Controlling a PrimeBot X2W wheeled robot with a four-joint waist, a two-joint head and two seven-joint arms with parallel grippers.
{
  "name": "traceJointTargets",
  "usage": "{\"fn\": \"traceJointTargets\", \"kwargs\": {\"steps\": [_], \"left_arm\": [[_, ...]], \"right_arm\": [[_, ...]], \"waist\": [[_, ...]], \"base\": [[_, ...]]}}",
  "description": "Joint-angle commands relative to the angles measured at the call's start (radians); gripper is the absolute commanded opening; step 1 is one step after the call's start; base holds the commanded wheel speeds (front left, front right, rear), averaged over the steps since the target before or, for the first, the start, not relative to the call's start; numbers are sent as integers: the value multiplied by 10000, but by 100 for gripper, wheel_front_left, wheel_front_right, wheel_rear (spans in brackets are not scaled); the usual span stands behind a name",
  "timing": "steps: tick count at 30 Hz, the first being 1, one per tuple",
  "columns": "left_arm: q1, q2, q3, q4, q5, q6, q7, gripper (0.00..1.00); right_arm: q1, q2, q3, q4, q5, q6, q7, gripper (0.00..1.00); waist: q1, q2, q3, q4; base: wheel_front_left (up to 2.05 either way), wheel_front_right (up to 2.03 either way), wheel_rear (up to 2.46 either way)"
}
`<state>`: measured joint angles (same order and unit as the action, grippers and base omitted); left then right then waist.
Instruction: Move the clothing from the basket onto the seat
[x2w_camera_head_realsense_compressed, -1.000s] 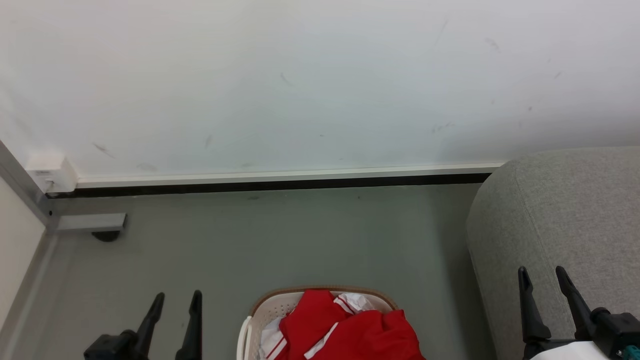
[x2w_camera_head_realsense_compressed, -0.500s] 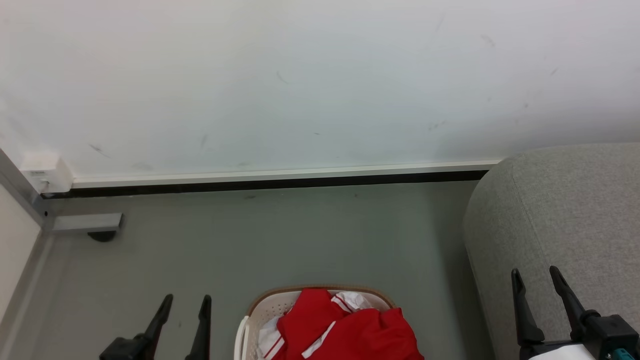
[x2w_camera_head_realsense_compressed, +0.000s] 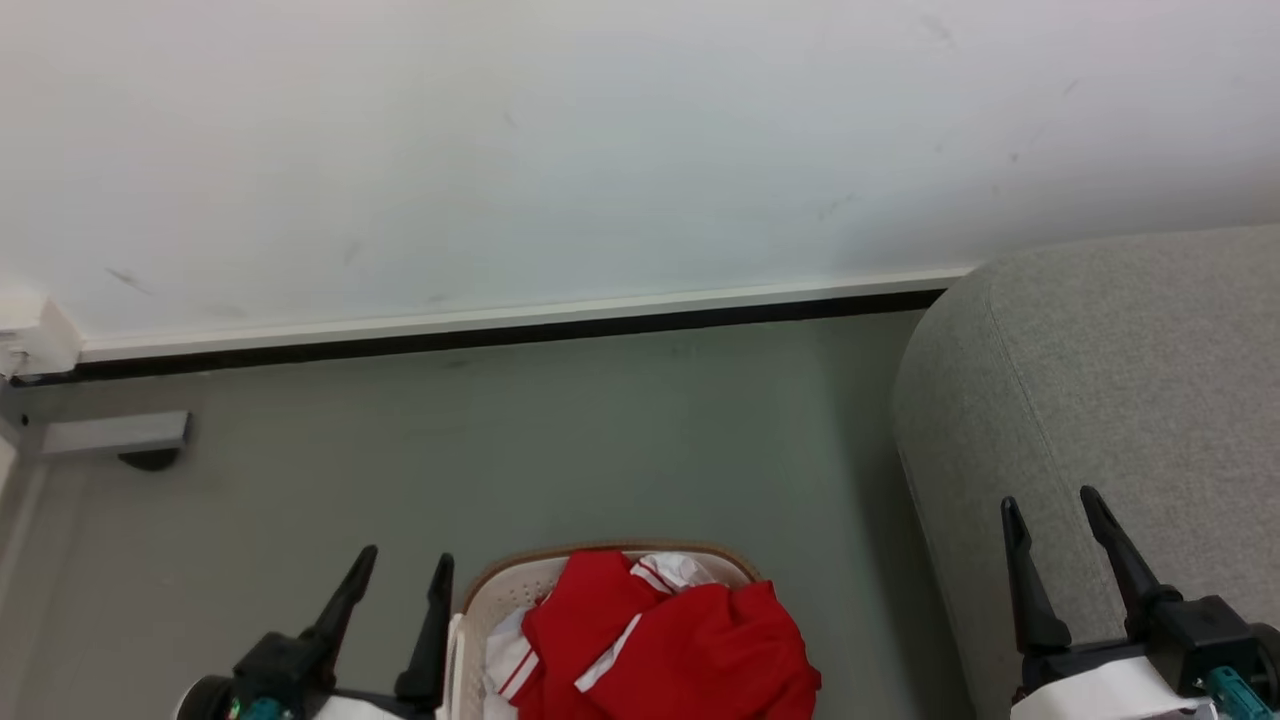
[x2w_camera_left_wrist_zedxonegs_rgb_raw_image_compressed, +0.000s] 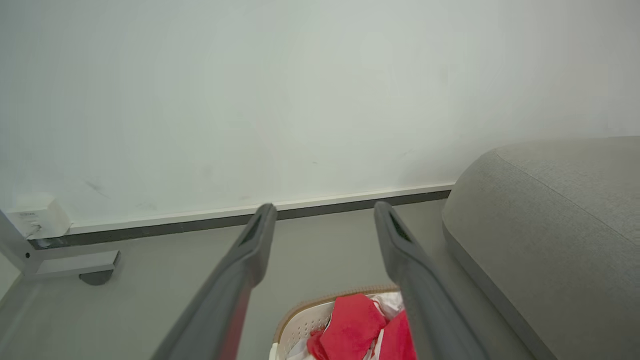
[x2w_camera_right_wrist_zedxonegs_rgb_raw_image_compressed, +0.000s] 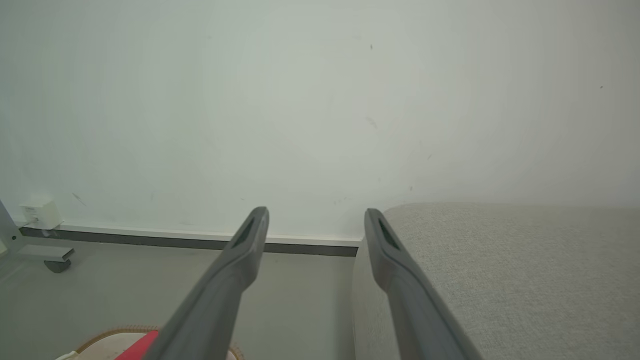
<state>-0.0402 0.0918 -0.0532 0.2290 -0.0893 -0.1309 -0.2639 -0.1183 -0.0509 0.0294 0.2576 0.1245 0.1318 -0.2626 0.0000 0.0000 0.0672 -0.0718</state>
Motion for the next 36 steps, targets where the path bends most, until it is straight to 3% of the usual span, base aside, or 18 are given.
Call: {"fn": "traceJointTargets", "kwargs": {"steps": [1,10,17,27,36], "left_arm": [[-371,115,-213,140,-210,14,-9,100],[-2213,273,-1839,1272,-953,15,-9,100],[-4121,529,-3658,3252,-1727,14,128,100],[-6470,1088,-5862,5623,-2661,14,698,100],[-8041,1764,-7701,6699,-3979,13,1272,100]], "right_arm": [[-241,-6,35,-157,93,-21,-35,100],[-941,-2,218,-755,174,-21,-33,100],[-1563,-2,461,-1269,208,-21,-22,100],[-2118,3,593,-2088,253,-21,-21,100],[-2359,0,786,-2660,448,-21,-22,100]], "waist": [[0,0,427,-294],[0,0,2016,-924],[0,0,3634,-1428],[0,0,5730,-2007],[0,0,7075,-2270]], "base": [[0,0,0],[0,0,0],[0,0,0],[0,0,0],[0,0,0]]}}
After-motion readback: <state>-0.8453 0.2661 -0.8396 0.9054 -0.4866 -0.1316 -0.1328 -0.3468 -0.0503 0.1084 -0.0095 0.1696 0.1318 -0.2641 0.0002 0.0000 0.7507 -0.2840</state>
